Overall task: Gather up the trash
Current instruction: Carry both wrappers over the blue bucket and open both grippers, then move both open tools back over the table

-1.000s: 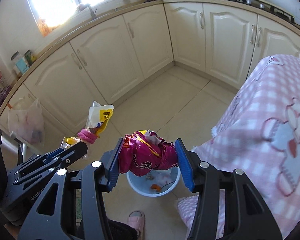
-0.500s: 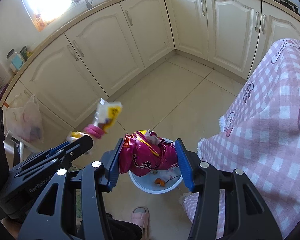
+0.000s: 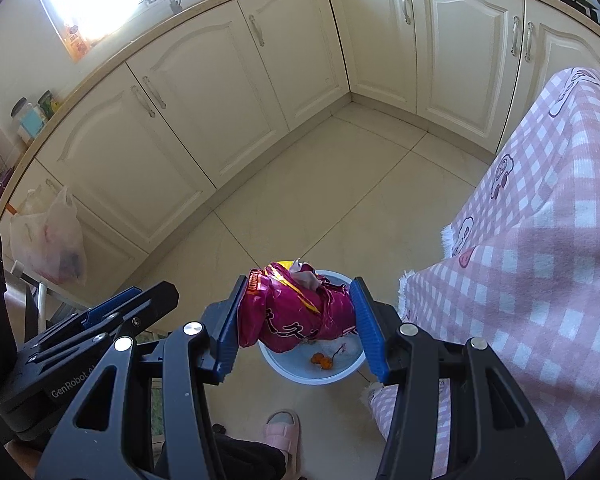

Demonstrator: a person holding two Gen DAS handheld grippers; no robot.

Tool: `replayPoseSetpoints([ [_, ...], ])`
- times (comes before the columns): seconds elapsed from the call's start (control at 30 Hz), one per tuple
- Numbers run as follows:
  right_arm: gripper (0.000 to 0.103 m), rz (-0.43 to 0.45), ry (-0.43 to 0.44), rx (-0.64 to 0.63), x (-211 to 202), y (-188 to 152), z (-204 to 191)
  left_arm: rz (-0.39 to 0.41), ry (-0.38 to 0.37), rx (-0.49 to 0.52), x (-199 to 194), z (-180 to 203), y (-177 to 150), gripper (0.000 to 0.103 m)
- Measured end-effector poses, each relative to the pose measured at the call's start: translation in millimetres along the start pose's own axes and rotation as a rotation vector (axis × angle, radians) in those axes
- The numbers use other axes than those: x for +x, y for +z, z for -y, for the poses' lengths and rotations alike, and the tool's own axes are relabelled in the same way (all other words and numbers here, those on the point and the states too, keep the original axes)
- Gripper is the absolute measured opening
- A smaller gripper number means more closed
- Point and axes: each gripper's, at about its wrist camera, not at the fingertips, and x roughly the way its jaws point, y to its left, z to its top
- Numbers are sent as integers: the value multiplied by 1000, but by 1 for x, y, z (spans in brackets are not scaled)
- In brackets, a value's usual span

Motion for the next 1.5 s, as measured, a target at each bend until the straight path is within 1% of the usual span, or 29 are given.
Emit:
replayPoseSetpoints([
  [0.37,49,7,11,-32,3,5,-14,22,9,-29,-11,-16,0,54],
  [0.57,51,34,32,-66,4,13,-28,43,17,-52,-20,-27,5,54],
  [0.6,53,43,36,-72,4,15,-31,45,21,-56,-20,-29,6,54],
  [0.63,59,51,35,-78,4,16,-33,46,24,-61,-21,-30,6,54],
  [0.67,62,62,20,-85,5,18,-35,48,28,-67,-21,-32,7,54],
  [0.7,67,66,5,-88,5,20,-36,49,30,-73,-22,-34,7,54],
  [0.73,69,68,4,-87,5,21,-35,49,29,-76,-23,-34,7,54],
  [0.93,69,94,-10,-70,-12,19,-28,64,21,-60,-33,-26,8,54],
  [1.07,69,123,-30,-48,-35,16,-16,79,2,-28,-44,-7,8,54],
  [1.23,69,191,-68,-15,-78,8,6,106,-38,31,-63,31,2,54],
  [1.4,69,283,-137,24,-135,-7,43,129,-105,119,-81,89,-8,54],
  [1.5,69,336,-188,67,-168,-17,72,136,-143,185,-88,131,-15,57],
])
